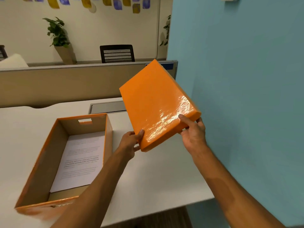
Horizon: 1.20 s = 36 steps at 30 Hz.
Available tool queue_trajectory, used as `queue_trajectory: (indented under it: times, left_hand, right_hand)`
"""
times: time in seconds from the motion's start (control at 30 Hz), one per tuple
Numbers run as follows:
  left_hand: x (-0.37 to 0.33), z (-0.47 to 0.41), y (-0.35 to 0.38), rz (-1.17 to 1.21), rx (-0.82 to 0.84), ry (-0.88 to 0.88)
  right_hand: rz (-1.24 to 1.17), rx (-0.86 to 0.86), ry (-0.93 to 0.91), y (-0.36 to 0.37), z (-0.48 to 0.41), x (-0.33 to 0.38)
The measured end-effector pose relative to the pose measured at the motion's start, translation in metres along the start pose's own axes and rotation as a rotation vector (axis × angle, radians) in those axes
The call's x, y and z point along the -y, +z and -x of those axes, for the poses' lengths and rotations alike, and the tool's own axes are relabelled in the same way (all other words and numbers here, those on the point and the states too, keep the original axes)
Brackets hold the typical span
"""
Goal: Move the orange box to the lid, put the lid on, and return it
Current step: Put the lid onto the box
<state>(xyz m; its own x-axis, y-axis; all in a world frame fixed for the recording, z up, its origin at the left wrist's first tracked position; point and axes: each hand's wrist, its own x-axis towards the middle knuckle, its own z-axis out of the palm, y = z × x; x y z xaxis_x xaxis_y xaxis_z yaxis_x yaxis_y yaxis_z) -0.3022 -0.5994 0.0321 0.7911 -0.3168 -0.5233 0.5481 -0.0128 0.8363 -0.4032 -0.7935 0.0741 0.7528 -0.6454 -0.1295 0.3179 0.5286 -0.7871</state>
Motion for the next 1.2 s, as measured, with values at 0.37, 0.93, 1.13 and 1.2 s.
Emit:
queue_trajectory:
  times: [0.37, 0.93, 1.13, 1.2]
  left_hand:
    - [-0.030, 0.017, -0.080, -0.185, -0.167, 0.147]
    - [-0.072, 0.059, -0.276, -0.495, -0.255, 0.217]
    - [-0.070, 0.067, -0.339, -0.493, -0.256, 0.214]
    - [-0.061, 0.070, -0.355, -0.497, -0.242, 0.209]
  right_hand:
    - [0.508, -0.092, 0.079, 0.000, 0.005, -0.028]
    - [0.852, 0.155, 0.129, 0.105, 0.074, -0.143]
    - [0.837, 0.125, 0.160, 0.138, 0.109, -0.183]
    - [0.858, 0.110, 0.189, 0.142, 0.118, -0.193]
